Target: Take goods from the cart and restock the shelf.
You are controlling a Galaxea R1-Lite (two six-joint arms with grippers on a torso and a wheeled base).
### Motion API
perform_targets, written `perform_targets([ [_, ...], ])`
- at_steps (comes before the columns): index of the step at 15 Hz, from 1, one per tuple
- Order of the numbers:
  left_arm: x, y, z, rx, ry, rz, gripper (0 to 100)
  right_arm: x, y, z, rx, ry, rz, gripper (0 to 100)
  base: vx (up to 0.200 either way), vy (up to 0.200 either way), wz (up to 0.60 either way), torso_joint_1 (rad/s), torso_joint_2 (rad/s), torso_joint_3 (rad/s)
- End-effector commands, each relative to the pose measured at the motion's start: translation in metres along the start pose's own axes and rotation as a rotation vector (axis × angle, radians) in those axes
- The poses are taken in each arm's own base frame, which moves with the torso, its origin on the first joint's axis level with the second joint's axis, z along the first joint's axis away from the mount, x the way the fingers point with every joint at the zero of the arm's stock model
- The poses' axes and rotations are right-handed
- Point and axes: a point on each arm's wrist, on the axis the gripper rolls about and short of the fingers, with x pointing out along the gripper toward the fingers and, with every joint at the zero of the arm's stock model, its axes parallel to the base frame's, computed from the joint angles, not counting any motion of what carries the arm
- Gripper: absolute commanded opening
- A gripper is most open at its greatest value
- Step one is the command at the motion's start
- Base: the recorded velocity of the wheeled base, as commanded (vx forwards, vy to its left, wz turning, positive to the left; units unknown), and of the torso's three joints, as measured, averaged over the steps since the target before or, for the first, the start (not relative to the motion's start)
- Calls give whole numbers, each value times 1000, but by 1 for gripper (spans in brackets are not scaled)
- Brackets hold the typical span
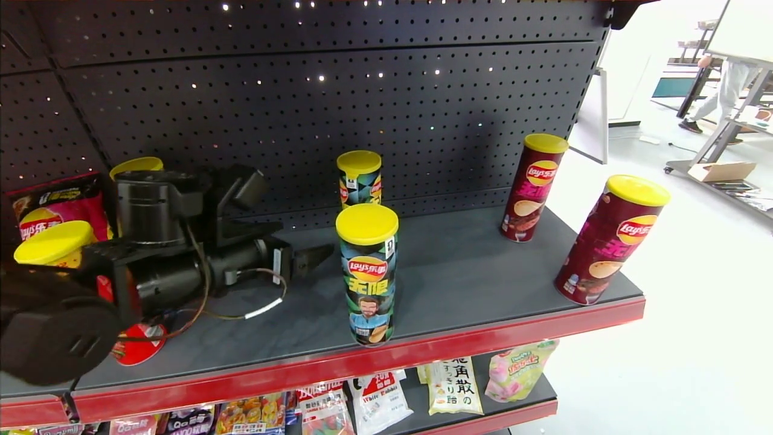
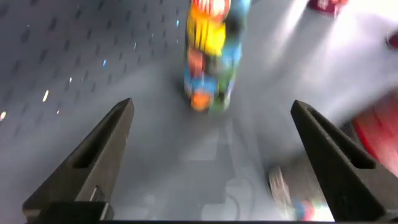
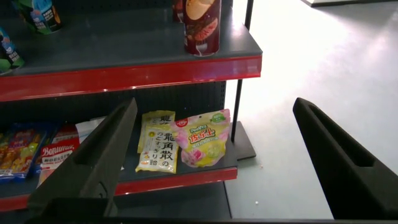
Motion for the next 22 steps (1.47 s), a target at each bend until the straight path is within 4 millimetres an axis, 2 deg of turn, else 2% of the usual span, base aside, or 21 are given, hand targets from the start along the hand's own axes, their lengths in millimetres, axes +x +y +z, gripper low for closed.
perform_targets([
  [1,-73,-10,-12,5,-52,15,100,0,0,0,0,1,1,100,0,0,0,0,0,0],
  [3,-116,-6,-7,-9,-88,112,100,0,0,0,0,1,1,100,0,0,0,0,0,0],
  [6,-177,-11,-14,-39,-86,194,100,0,0,0,0,0,1,100,0,0,0,0,0,0],
  [8,-219,-26,-32,-50,-53,172,100,0,0,0,0,0,1,100,0,0,0,0,0,0],
  [10,-250,-39,-51,-47,-72,141,100,0,0,0,0,0,1,100,0,0,0,0,0,0],
  [11,-256,-42,-55,-41,-87,125,100,0,0,0,0,0,1,100,0,0,0,0,0,0],
  [12,-270,-48,-63,-21,-154,107,100,0,0,0,0,0,1,100,0,0,0,0,0,0],
  [15,-289,-55,-76,-29,-257,116,100,0,0,0,0,0,1,100,0,0,0,0,0,0],
  [20,-292,-56,-118,-36,-301,264,100,0,0,0,0,1,1,100,0,0,0,0,0,0],
  [22,-292,-54,-121,-23,-298,384,100,0,0,0,12,0,4,100,0,0,0,0,0,0],
])
